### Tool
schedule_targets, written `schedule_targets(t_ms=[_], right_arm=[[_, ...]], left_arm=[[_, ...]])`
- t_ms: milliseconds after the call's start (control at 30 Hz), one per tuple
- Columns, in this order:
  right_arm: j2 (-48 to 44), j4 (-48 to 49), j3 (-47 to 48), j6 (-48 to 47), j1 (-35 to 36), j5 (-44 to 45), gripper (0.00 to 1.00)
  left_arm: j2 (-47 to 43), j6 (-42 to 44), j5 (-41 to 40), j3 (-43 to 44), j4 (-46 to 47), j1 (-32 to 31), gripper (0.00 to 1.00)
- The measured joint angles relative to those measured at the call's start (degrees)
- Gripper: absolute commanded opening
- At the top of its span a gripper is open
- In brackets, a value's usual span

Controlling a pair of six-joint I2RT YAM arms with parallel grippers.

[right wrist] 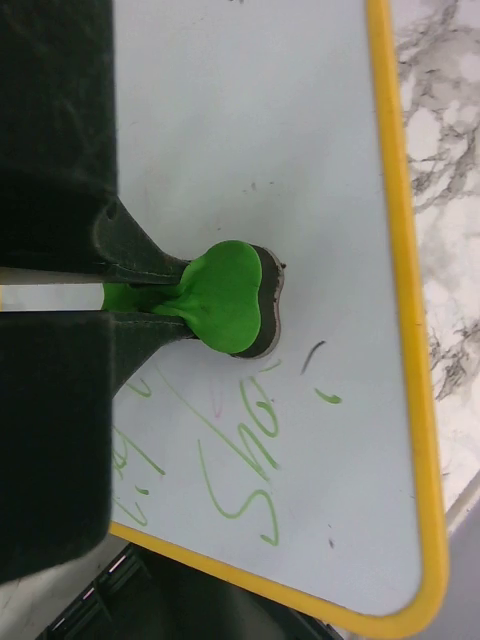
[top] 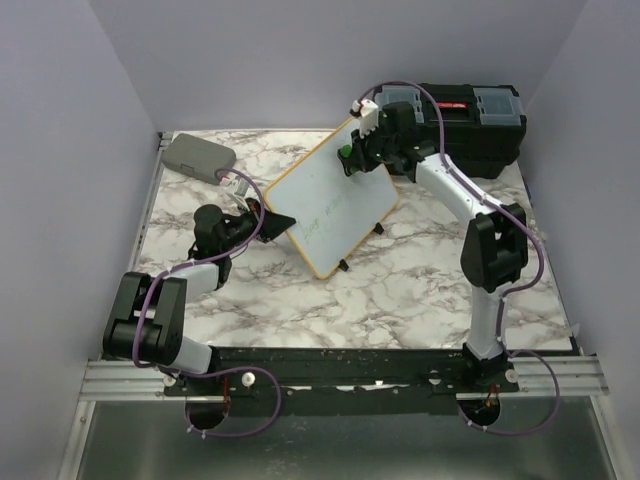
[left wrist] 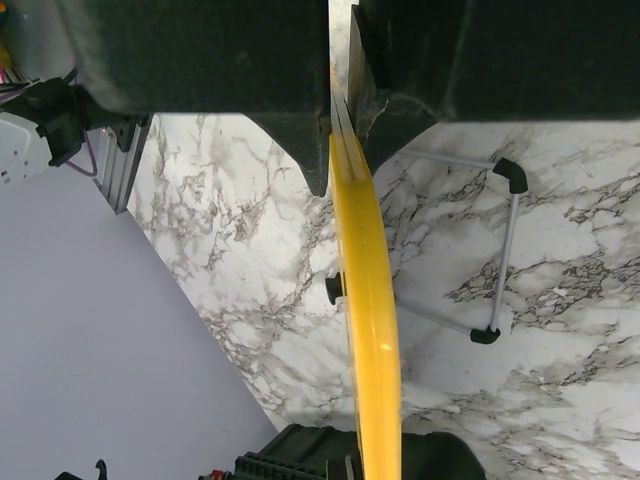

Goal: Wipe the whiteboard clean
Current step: Erase the whiteboard at the whiteboard stand.

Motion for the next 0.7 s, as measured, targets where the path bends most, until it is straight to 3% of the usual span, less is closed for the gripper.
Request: schedule_targets(t_ms=[267,700], right_arm=[[3.43,-0.96,8.33,3.08,0.72,5.73,0.01],[5.05,-0.74,9.35,3.21,-1.92,9.49,0.01]], left_arm=[[0.0,0.02,-0.04,0.0,-0.04,0.0,0.0],[0.0,-0.04,-0.04,0.11,-0.09,0.0,0.0]])
